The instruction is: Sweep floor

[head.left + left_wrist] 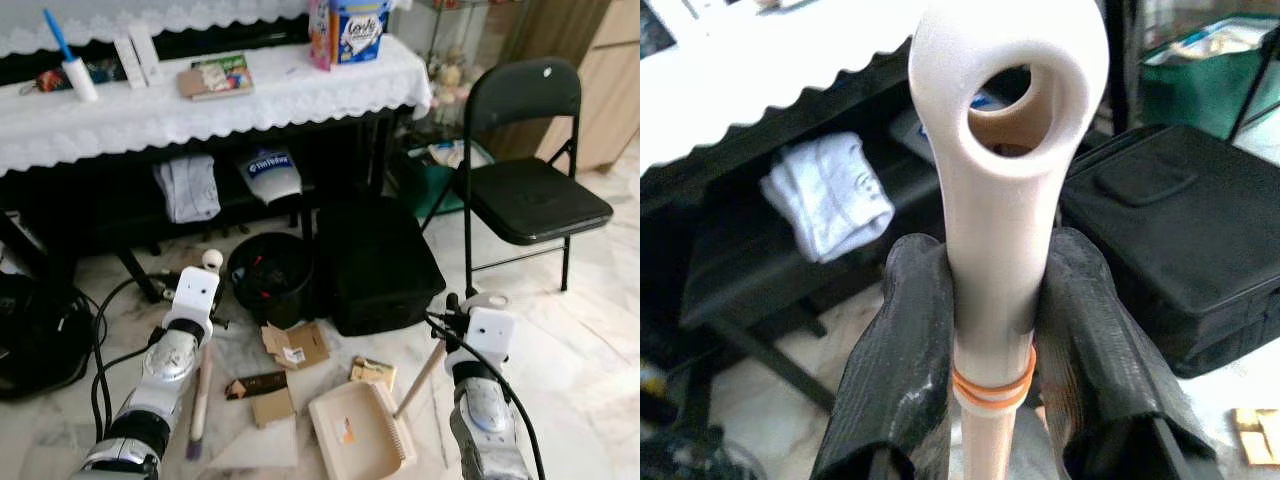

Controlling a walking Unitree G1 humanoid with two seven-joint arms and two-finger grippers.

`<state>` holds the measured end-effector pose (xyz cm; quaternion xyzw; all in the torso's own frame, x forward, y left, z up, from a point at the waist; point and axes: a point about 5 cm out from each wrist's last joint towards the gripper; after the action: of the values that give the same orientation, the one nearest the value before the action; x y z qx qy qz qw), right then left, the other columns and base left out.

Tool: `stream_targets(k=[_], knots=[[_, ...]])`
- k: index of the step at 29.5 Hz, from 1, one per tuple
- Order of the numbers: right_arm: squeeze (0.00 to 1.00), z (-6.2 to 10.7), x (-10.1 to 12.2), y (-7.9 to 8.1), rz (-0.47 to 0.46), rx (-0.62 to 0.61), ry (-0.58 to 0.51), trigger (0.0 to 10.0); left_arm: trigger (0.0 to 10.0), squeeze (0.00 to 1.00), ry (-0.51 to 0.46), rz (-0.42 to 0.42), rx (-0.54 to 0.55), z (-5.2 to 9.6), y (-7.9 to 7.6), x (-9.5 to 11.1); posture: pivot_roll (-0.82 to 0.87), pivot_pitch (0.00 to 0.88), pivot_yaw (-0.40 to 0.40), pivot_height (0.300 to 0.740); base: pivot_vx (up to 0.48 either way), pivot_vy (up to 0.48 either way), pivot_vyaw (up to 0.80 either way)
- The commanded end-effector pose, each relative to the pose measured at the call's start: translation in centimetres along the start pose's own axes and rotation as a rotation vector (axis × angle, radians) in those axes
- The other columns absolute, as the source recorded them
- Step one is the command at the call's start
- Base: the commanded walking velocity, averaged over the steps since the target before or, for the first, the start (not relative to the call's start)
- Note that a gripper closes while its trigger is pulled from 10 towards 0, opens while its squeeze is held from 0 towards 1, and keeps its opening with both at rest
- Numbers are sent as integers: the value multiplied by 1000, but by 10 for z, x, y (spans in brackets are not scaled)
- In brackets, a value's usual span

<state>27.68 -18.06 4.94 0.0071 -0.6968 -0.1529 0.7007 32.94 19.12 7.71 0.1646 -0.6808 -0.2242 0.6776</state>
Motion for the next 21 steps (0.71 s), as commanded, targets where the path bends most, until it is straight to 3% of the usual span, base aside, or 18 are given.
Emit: stream_targets(k=[1,12,21], knots=[[0,-2,5,0,5,7,-31,10000,10000,0,-5,-20,6,-1,3,1,-134,20,47,740,0,0,0],[0,-3,4,0,4,12,-25,10000,10000,0,24,-8,29,1,2,-4,-137,23,43,740,0,0,0],[0,-3,4,1,3,20,-22,10000,10000,0,27,-4,27,1,1,-4,-134,24,41,740,0,0,-746]])
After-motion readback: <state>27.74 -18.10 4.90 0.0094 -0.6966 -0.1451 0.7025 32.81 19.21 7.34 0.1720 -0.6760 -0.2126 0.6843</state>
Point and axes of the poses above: a point about 5 cm out from each wrist's last joint towards the gripper, its own z axis pointing back from the gripper into the wrist, its own x axis along the axis of the wrist's last joint, y = z × x, and after that the axes turned 14 degrees about -z, right-handed
